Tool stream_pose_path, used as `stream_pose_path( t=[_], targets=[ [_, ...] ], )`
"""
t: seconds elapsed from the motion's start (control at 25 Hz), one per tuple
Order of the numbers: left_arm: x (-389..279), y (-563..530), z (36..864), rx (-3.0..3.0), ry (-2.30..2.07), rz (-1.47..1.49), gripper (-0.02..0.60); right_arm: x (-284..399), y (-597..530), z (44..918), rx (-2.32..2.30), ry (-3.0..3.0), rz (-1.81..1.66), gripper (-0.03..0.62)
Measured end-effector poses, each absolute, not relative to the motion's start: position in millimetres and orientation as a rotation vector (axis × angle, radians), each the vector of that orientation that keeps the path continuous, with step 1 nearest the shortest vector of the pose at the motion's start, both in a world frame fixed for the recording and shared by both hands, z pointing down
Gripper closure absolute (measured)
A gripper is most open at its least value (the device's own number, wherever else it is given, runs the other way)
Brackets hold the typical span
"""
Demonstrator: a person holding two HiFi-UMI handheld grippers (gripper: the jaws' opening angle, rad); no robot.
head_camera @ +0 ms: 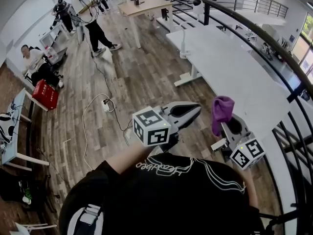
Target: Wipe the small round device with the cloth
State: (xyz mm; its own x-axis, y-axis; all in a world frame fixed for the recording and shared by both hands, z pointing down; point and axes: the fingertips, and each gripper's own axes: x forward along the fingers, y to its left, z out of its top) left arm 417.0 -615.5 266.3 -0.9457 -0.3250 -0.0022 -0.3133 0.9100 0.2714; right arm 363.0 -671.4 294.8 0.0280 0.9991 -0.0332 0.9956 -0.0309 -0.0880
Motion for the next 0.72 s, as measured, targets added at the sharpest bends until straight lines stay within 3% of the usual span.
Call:
stream_pose_path(
  t=[0.36, 0.72],
  targets=[
    [398.3, -559.3, 293.1, 0.450, -3.008, -0.507, 0.572, 350.8, -618.2, 317.9, -2.250, -2.069, 0.144, 0.528],
    [331.9, -442.4, 319.7, 0.469, -2.968, -0.572, 0.572, 282.2, -507.1, 335.4, -2.162, -2.080, 0.177, 0.527]
  ],
)
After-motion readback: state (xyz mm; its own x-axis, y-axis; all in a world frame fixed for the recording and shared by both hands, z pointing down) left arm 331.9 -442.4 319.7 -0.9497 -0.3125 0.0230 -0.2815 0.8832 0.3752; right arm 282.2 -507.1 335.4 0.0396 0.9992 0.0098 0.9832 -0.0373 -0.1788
